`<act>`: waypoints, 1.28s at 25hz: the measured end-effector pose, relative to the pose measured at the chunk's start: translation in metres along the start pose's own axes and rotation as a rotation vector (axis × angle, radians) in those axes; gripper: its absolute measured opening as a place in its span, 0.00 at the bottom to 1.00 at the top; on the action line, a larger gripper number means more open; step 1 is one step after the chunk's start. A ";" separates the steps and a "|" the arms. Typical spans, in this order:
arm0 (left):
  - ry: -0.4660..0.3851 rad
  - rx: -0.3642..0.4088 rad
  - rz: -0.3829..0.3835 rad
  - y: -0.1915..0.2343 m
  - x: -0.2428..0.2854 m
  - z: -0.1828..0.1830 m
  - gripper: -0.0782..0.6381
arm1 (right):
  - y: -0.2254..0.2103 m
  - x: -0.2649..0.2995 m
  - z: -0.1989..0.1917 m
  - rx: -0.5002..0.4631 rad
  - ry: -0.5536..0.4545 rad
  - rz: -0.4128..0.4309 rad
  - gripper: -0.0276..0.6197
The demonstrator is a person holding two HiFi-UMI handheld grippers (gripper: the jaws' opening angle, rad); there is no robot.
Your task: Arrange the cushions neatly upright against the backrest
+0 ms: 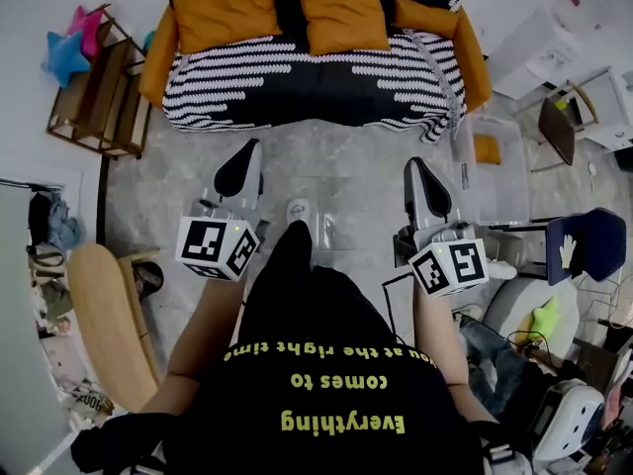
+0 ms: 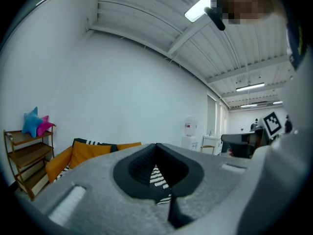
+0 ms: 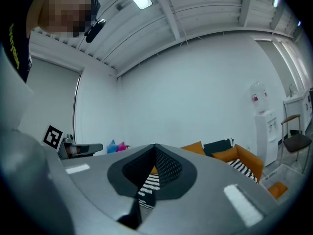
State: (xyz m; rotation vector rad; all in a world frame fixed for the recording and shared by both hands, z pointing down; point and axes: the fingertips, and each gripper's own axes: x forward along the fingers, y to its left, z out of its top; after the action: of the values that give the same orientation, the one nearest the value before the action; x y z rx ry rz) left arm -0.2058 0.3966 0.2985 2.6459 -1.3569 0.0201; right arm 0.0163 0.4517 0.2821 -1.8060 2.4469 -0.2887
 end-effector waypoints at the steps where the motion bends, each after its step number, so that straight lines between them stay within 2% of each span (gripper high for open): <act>1: -0.003 0.004 -0.003 0.009 0.012 0.004 0.11 | -0.004 0.015 0.003 -0.002 -0.001 -0.002 0.06; 10: -0.033 0.029 -0.042 0.102 0.125 0.045 0.11 | -0.021 0.163 0.036 -0.006 -0.038 0.002 0.06; 17: -0.032 0.031 -0.084 0.145 0.182 0.053 0.11 | -0.031 0.233 0.025 0.018 -0.006 -0.018 0.06; 25: -0.010 -0.005 -0.052 0.176 0.233 0.041 0.11 | -0.068 0.290 0.016 0.040 0.043 -0.009 0.06; 32: -0.011 -0.016 0.042 0.199 0.298 0.047 0.11 | -0.111 0.366 0.024 0.043 0.065 0.093 0.06</act>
State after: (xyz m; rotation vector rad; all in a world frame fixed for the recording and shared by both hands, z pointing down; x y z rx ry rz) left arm -0.1947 0.0359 0.3065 2.6074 -1.4103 -0.0003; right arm 0.0150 0.0689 0.2961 -1.6858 2.5384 -0.3954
